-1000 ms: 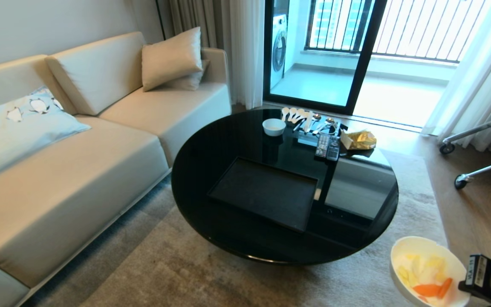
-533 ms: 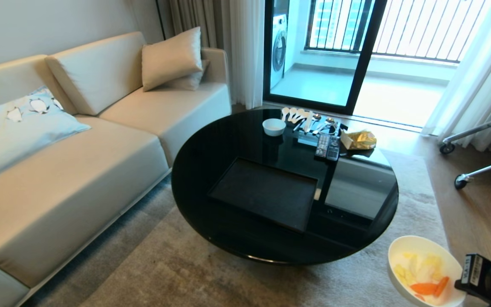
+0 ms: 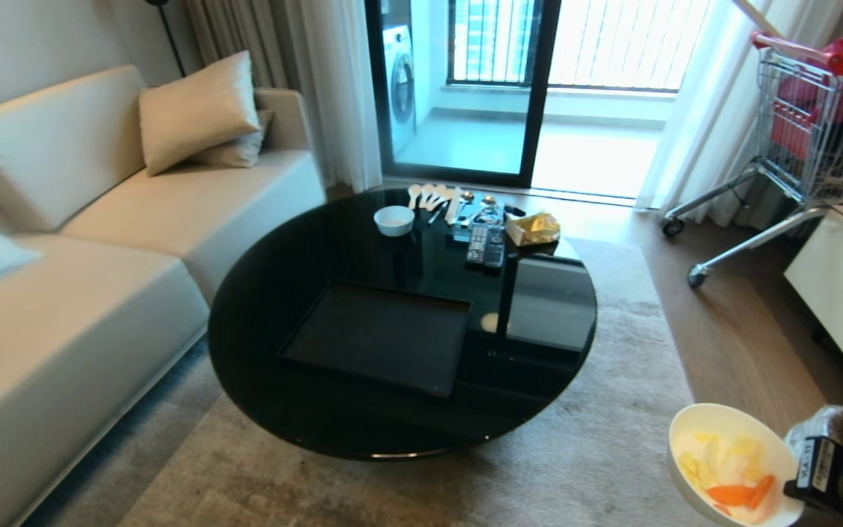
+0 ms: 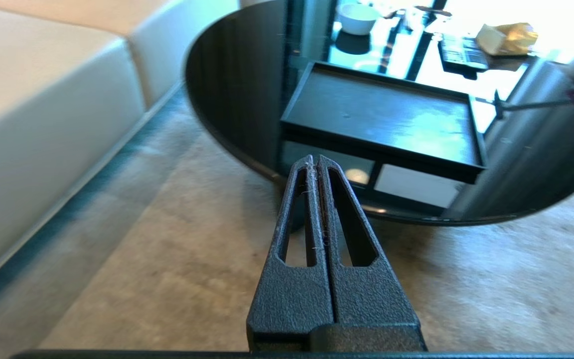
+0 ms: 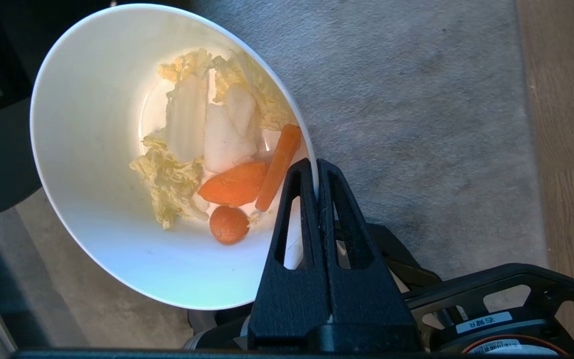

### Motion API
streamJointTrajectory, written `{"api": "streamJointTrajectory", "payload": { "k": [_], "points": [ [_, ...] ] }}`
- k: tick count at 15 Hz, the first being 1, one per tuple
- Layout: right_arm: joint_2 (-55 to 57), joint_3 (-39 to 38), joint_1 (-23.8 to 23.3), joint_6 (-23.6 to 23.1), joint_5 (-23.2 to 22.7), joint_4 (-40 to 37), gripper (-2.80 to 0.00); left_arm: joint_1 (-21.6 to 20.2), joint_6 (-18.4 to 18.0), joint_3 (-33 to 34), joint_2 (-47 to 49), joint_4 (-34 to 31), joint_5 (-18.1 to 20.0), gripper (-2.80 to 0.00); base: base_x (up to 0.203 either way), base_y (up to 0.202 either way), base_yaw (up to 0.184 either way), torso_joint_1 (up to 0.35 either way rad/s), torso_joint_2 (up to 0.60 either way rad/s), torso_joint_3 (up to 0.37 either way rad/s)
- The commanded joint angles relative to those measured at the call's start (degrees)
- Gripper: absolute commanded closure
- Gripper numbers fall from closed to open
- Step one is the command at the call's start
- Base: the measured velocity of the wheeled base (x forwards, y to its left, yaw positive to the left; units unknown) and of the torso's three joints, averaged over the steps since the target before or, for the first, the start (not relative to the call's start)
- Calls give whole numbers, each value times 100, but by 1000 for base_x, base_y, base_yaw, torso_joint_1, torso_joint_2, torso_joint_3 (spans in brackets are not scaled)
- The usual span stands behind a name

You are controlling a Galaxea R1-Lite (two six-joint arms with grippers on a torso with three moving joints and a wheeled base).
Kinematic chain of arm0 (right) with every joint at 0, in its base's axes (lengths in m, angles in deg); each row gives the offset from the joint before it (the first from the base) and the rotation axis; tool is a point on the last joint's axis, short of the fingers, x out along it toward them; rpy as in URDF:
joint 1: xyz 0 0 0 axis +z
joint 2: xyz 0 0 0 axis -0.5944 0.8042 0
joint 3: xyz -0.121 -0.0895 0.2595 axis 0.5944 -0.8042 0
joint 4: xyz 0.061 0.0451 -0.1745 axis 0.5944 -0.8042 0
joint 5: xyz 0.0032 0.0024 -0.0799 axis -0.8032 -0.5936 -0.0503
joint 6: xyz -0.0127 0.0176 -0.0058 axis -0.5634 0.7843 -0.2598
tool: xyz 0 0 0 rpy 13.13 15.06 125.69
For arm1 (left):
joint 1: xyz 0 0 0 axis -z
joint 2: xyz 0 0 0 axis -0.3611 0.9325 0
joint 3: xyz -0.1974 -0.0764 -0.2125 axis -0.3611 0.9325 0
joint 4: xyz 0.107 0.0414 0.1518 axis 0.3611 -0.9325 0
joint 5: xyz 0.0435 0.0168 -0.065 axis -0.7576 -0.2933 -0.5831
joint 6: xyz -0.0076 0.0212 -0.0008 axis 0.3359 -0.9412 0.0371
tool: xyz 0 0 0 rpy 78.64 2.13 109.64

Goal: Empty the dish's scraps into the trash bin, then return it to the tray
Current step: Move the bowl over the trash can

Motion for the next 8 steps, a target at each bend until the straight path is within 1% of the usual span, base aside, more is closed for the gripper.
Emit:
{"api": "streamJointTrajectory", "payload": {
  "k": [1,8],
  "points": [
    [-112,-6,3,25,4,-16,0,0,7,0,-2,2,-5,0,1,9,-168,2,7,-2],
    [-365,-125,3,25,7,-110,0,0,7,0,-2,2,-5,0,0,11,-167,2,3,3]
  ]
}}
